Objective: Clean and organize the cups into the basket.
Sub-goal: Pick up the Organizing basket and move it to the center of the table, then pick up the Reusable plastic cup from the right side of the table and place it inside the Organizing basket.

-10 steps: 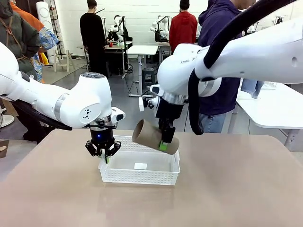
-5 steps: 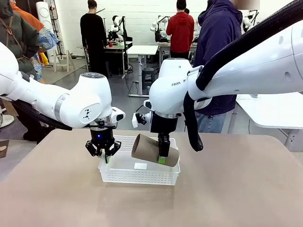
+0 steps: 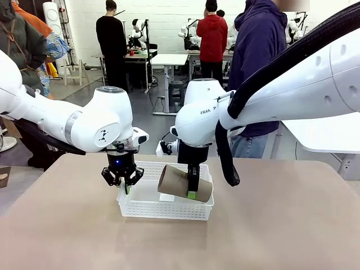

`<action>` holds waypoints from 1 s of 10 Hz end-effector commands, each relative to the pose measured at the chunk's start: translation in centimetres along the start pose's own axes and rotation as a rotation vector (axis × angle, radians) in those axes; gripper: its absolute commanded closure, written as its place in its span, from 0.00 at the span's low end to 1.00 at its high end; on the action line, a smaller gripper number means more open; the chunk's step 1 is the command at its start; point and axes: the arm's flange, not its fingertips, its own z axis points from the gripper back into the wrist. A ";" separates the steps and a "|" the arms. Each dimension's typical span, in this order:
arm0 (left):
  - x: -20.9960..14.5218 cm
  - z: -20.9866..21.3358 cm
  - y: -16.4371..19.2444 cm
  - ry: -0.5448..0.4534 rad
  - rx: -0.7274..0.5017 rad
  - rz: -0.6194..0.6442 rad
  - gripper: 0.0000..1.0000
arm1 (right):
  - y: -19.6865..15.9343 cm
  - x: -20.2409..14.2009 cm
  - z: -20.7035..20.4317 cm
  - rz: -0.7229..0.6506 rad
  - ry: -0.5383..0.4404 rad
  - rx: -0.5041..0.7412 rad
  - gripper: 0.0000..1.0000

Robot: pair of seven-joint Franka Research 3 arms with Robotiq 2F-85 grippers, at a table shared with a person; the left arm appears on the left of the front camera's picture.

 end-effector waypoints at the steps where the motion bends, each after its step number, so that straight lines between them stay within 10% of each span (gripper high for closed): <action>1: 0.0 0.1 0.0 -0.003 0.002 -0.008 1.00 | -0.5 0.9 -0.3 -0.012 0.038 -0.004 0.19; 9: 0.0 0.1 0.0 -0.003 0.002 -0.008 1.00 | -0.8 1.0 -1.8 0.053 0.062 0.055 0.19; 10: 0.0 0.1 0.0 -0.003 0.002 -0.008 1.00 | -0.7 1.0 -1.7 0.061 0.064 0.060 0.00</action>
